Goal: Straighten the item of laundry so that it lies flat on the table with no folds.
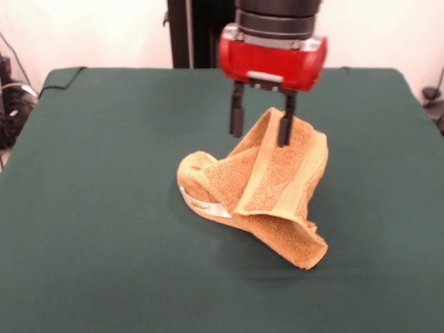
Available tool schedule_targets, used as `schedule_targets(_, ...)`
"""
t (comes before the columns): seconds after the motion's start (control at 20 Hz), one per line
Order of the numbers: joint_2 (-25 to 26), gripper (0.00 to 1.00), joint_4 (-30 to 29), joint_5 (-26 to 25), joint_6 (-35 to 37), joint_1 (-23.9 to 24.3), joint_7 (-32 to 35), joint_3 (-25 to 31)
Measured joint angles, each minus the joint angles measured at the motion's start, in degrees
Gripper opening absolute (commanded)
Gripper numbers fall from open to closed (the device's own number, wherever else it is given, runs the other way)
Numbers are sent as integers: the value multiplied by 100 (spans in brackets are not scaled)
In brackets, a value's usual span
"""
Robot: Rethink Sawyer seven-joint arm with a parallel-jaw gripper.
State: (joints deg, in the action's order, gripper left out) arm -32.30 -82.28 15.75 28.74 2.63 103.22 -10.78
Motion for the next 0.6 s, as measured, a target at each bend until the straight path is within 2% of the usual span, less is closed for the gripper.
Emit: schedule_targets(0.6, -11, 100, -22, -61, -74, 150, 0, 89)
